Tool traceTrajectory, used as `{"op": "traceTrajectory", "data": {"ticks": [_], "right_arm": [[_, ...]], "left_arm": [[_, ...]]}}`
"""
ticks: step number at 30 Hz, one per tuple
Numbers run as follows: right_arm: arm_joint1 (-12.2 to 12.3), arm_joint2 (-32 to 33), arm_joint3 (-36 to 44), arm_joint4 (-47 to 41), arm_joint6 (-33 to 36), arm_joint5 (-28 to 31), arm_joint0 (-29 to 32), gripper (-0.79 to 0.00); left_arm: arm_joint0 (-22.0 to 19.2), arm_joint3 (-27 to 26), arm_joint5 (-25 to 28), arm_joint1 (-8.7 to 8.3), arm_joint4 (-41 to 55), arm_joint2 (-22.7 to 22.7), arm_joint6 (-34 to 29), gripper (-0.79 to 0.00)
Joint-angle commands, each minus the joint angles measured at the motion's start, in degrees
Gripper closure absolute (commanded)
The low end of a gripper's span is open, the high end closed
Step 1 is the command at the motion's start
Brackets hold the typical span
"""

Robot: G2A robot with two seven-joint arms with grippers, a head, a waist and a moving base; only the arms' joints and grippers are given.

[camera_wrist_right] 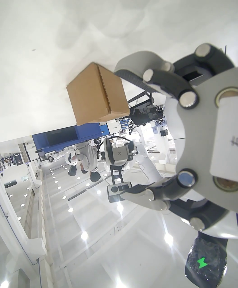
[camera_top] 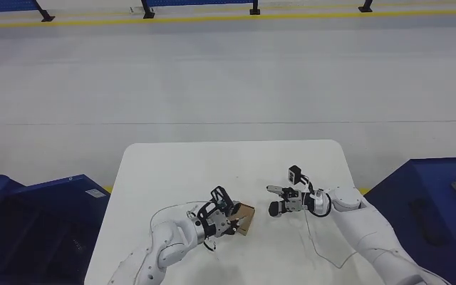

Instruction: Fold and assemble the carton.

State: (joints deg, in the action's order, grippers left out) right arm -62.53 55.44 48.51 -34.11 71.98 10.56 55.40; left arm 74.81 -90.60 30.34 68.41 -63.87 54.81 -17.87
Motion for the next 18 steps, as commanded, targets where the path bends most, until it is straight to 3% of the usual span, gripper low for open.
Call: {"op": "traceTrajectory", "data": {"ticks": [1,18], "right_arm": [[0.00,0.00,0.00,0.00,0.00,0.00,0.00,-0.785],[0.00,0.00,0.00,0.00,0.00,0.00,0.00,-0.785]], "left_arm": [[-1.30,1.46,-0.88,0.33,0.95,-0.68,-0.61,0.000],[-6.06,6.96,-4.17,2.00,1.90,-5.30,-5.24,0.000]]}}
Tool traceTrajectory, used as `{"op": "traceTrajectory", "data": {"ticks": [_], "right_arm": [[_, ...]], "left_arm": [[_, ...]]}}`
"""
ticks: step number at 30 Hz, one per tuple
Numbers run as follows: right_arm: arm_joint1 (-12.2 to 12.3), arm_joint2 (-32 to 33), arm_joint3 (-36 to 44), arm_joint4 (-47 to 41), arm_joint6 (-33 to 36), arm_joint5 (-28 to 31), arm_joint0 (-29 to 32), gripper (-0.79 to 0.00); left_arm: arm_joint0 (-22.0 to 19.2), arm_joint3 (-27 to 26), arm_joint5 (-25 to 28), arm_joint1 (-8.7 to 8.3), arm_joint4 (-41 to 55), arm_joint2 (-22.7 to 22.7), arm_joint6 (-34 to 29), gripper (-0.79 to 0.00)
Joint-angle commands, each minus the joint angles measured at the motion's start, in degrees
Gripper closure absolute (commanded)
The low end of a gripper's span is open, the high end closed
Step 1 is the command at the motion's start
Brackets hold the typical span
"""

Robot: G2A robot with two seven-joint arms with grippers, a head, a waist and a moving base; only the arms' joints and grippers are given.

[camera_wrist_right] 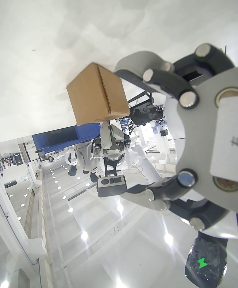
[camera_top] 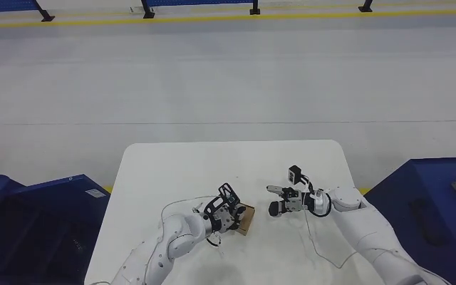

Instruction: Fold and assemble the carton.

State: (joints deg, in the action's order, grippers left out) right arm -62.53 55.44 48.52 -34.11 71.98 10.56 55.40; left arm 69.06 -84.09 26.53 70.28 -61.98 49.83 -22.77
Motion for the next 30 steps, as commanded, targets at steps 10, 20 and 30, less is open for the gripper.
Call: {"op": "traceTrajectory", "data": {"ticks": [10,20,30], "right_arm": [[0.00,0.00,0.00,0.00,0.00,0.00,0.00,-0.785],[0.00,0.00,0.00,0.00,0.00,0.00,0.00,-0.785],[0.00,0.00,0.00,0.00,0.00,0.00,0.00,-0.785]], "left_arm": [[-0.61,-0.16,-0.18,0.25,0.09,-0.12,0.73,0.000],[-0.14,0.35,0.06,0.16,0.21,-0.07,-0.95,0.000],[1.76,-2.56,0.15,-0.33,-0.58,1.42,1.18,0.000]]}}
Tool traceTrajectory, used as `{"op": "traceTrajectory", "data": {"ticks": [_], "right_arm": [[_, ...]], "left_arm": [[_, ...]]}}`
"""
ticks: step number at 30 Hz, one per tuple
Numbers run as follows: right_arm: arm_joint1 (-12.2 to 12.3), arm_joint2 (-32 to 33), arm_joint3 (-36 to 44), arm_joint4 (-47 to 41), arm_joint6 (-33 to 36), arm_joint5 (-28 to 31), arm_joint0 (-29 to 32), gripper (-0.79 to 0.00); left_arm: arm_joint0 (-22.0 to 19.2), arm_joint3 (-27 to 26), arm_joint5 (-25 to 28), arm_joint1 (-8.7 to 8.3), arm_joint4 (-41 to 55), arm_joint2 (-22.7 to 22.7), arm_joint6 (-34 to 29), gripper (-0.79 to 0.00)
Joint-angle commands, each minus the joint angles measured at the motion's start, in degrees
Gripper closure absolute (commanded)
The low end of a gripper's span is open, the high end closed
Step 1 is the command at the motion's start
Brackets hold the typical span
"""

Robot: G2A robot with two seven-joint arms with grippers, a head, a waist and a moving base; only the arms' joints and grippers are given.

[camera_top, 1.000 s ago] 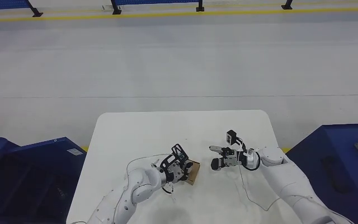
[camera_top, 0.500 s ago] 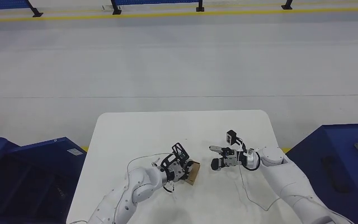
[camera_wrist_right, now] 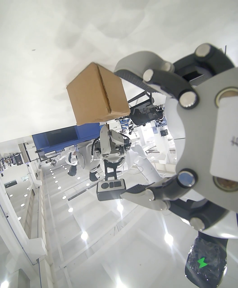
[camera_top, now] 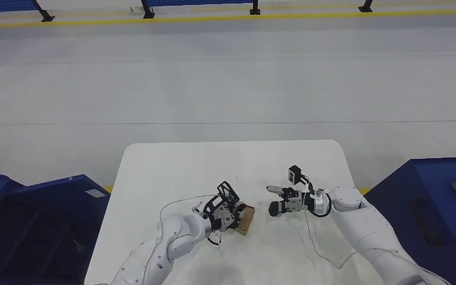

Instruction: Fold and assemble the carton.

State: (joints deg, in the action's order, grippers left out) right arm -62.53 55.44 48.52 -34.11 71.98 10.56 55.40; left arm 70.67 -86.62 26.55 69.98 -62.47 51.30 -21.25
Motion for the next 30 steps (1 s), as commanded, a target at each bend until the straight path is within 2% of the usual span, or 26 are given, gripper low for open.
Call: {"op": "traceTrajectory", "data": {"ticks": [1,7,15,21,27,30], "right_arm": [[0.00,0.00,0.00,0.00,0.00,0.00,0.00,-0.785],[0.00,0.00,0.00,0.00,0.00,0.00,0.00,-0.785],[0.00,0.00,0.00,0.00,0.00,0.00,0.00,-0.785],[0.00,0.00,0.00,0.00,0.00,0.00,0.00,-0.785],[0.00,0.00,0.00,0.00,0.00,0.00,0.00,-0.785],[0.00,0.00,0.00,0.00,0.00,0.00,0.00,-0.785]], "left_arm": [[0.15,0.11,0.26,-0.03,-0.11,-0.16,-0.74,0.000],[-1.02,2.11,-0.18,0.45,0.84,-1.28,-1.27,0.000],[0.91,-0.66,-0.14,-0.02,-1.56,-0.38,1.25,0.000],[-0.36,1.84,-0.68,0.48,-0.36,-1.60,-0.80,0.000],[1.33,-1.39,-0.75,0.04,-1.22,-0.31,1.22,0.000],[1.75,-1.18,-0.03,-0.14,-1.39,-0.07,0.43,0.000]]}}
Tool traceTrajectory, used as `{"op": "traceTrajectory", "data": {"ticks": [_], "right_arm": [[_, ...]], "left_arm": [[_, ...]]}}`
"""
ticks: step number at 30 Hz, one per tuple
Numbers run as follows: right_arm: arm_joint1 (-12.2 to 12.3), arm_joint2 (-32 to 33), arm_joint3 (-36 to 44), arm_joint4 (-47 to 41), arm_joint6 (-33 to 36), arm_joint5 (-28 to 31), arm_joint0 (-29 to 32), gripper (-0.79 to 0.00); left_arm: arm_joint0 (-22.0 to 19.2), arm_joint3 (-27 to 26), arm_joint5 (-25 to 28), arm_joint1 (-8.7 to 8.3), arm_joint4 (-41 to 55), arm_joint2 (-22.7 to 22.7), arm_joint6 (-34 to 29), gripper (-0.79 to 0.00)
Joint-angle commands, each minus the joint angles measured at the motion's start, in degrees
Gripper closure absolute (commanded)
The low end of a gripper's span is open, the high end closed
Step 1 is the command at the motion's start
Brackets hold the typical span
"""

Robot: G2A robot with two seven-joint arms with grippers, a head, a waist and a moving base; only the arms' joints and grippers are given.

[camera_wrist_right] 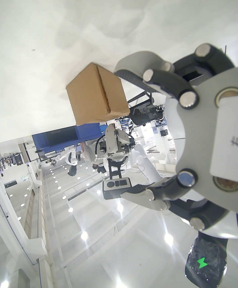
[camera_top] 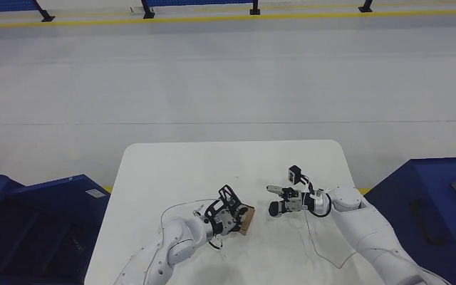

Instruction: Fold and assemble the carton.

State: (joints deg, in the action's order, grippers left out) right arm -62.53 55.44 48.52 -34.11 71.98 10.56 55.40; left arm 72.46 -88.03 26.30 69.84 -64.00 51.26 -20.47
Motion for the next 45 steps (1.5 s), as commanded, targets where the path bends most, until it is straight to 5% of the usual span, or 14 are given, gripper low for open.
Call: {"op": "traceTrajectory", "data": {"ticks": [1,26,45], "right_arm": [[0.00,0.00,0.00,0.00,0.00,0.00,0.00,-0.785],[0.00,0.00,0.00,0.00,0.00,0.00,0.00,-0.785],[0.00,0.00,0.00,0.00,0.00,0.00,0.00,-0.785]], "left_arm": [[-0.20,0.78,0.28,0.03,0.25,-0.13,-0.75,0.000],[1.85,-2.83,-1.08,-0.31,-1.35,0.71,0.71,0.000],[-0.23,1.80,-0.95,0.21,0.26,-0.07,-0.68,0.000]]}}
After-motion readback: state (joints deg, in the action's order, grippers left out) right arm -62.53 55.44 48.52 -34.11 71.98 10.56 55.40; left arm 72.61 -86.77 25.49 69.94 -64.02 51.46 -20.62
